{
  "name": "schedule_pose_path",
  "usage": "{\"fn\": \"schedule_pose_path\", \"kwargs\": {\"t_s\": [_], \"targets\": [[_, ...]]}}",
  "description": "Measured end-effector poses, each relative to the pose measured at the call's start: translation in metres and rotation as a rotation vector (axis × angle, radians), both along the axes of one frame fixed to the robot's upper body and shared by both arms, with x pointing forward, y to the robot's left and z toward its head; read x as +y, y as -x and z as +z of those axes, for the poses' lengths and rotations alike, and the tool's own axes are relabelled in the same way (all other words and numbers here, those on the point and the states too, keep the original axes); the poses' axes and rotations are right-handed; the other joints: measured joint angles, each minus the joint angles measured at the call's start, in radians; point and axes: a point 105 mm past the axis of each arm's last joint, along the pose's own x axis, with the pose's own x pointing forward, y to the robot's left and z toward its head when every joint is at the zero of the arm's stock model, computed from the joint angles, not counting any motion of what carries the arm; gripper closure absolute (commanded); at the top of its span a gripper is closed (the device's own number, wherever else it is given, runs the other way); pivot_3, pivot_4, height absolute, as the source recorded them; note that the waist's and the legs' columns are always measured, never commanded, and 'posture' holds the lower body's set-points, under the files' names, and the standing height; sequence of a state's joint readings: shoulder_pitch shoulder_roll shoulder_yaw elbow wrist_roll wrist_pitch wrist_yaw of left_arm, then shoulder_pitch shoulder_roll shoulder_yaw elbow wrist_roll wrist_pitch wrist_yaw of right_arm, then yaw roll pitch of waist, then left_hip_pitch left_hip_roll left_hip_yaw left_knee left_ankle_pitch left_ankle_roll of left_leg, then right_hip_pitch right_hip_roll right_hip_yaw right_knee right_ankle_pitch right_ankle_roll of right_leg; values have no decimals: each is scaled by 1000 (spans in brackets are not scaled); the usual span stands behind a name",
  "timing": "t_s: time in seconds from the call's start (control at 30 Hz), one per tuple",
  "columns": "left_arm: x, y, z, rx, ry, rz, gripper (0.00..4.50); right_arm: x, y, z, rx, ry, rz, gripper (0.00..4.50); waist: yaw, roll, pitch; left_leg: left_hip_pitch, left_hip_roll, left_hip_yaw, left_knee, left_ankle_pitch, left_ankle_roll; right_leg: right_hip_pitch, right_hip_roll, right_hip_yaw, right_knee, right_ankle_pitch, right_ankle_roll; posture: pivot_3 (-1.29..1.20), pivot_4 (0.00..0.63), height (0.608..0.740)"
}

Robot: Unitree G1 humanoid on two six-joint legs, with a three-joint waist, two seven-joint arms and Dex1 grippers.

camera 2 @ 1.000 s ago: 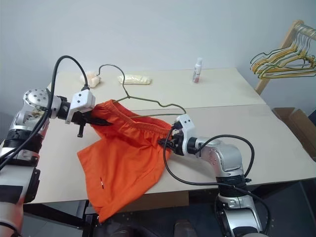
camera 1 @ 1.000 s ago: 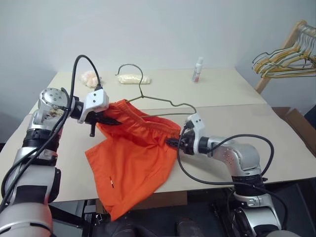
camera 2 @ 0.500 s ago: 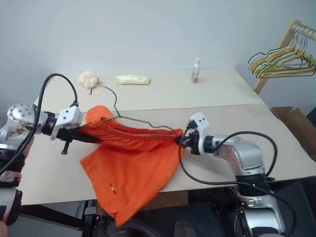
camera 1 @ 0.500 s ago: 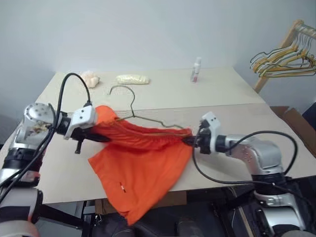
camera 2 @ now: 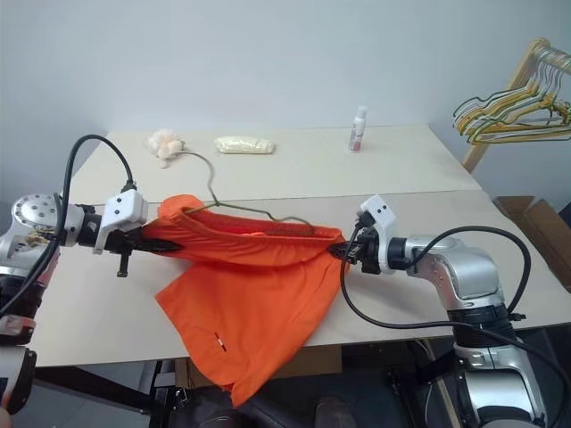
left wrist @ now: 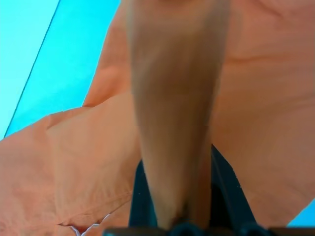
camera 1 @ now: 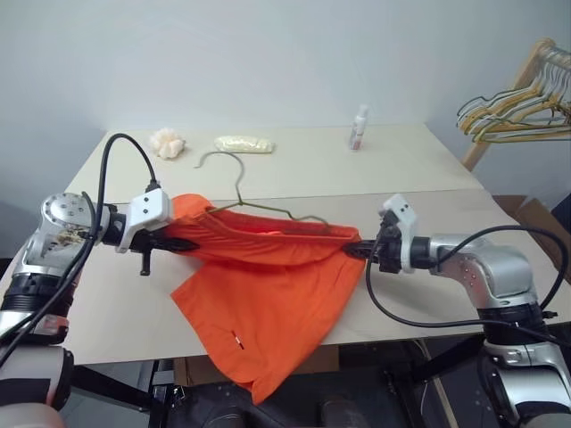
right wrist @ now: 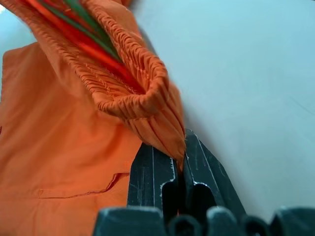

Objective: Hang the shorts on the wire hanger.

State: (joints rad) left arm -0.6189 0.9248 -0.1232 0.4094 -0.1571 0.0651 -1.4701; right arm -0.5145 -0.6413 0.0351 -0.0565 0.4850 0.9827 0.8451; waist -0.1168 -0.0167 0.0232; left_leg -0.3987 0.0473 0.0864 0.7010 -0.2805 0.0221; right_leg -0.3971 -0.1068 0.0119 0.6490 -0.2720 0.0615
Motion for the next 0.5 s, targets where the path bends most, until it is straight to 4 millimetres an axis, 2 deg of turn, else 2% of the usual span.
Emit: {"fn": "schedule_pose_path", "kwargs": {"t_s": [0.13,0.3,0.37,0.5], "targets": [[5,8,-11,32,-39,-18,4500,0,3,-3,7,-2,6,4470,0,0,0,0,0,0,0,0,0,0,0,0,0,0,0,-75,0,740],[9,13,-14,37,-94,-59,4500,4,4,2,-23,-4,25,4470,3,0,0,0,0,1,0,0,0,0,0,0,0,0,0,-82,0,740],[9,16,-17,50,-111,-73,4500,6,4,8,-45,-1,37,4470,5,0,0,0,0,1,0,0,0,0,0,0,0,0,0,-82,0,740],[7,12,-25,51,-157,-71,4500,19,7,34,-143,11,102,4470,11,0,0,0,0,1,0,0,0,0,0,-1,0,0,0,-83,0,740]]}}
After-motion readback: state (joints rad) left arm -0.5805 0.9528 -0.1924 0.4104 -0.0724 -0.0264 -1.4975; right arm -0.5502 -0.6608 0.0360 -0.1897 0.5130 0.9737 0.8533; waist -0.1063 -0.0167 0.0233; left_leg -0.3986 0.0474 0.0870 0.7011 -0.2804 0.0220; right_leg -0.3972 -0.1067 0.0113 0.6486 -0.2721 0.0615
